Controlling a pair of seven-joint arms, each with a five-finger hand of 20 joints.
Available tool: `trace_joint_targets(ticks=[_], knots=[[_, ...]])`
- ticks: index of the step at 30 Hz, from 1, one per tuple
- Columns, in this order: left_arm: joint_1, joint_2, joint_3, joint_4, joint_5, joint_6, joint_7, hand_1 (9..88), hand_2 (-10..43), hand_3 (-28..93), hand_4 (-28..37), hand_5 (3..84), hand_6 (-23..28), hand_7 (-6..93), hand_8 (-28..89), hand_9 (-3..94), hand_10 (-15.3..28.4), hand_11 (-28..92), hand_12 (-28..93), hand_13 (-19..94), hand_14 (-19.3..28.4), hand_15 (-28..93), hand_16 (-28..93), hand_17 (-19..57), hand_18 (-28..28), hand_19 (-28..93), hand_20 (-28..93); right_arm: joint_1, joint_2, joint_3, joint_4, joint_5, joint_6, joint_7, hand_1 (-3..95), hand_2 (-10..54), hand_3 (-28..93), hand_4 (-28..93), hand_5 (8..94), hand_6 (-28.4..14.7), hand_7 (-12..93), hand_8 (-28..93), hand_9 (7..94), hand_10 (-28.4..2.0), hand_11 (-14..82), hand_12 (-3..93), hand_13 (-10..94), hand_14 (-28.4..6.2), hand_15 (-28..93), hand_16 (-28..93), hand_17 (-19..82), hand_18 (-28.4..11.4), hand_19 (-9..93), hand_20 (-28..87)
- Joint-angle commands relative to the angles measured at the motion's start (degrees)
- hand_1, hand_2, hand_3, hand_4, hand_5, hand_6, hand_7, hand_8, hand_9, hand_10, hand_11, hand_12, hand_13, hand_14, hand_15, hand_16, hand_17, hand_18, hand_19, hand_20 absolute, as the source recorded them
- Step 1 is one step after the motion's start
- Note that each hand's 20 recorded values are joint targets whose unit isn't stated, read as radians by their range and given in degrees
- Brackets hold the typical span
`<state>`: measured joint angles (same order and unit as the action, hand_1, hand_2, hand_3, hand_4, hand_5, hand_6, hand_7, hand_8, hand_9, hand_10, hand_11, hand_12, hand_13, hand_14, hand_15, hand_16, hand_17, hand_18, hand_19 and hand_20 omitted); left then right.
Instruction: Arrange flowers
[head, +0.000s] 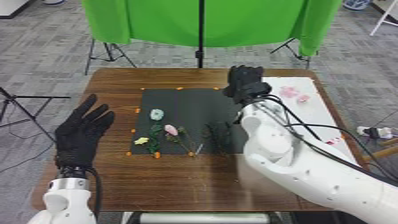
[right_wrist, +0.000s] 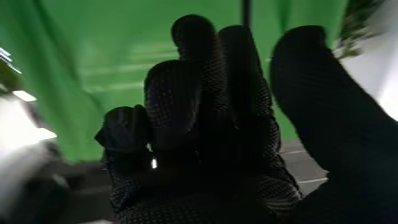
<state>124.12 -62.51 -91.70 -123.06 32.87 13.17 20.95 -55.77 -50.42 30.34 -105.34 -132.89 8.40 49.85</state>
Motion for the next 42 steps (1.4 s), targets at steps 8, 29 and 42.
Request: trace_joint_targets(ticks=[8, 29, 42], knots=[[0.2, 0.37, 0.94, -0.1, -0.5, 0.21, 0.4, 24.4, 7.3, 81, -24.9, 38.6, 9.4, 15.0, -10, 37.3, 20.3, 28, 11, 28, 27.7, 57, -9, -6.4, 27.2, 58, 22, -5.1, 8.7, 4.7, 7.0, 8.2, -8.9, 5.2, 35.1, -9.5, 78, -28, 53.8, -2.0, 14, -12, 58.9, -19.8, 34.4, 15.5, 50, -18.4, 87, 12, 21, -23.2, 93, 68], [0.8, 0.58, 1.17, 0.47, -0.75, 0.28, 1.47, 24.5, 7.5, 81, -24.6, 38.8, 9.5, 15.0, -10, 37.3, 20.4, 28, 11, 28, 27.7, 57, -9, -6.3, 27.1, 58, 22, 1.8, 10.3, -10.9, 10.2, -1.3, 11.6, 3.8, 58.6, -9.5, 58, -28, 91.8, 4.3, 14, 0, 93.7, -6.2, 24.3, 25.9, 74, -7.5, 82, 21, 35, -22.2, 93, 66], [-1.0, -0.23, 0.94, 1.15, 0.41, -1.29, -0.7, 24.5, 7.4, 81, -24.6, 38.8, 9.5, 15.0, -10, 37.3, 20.3, 28, 12, 28, 27.7, 57, -9, -6.4, 26.9, 58, 22, -1.6, 0.0, -8.0, 3.0, -1.6, 2.2, -14.1, 54.6, -9.5, 62, -28, 90.3, 4.4, 13, 1, 90.8, -6.5, 25.9, 29.5, 69, -8.8, 85, 21, 29, -21.2, 93, 67]])
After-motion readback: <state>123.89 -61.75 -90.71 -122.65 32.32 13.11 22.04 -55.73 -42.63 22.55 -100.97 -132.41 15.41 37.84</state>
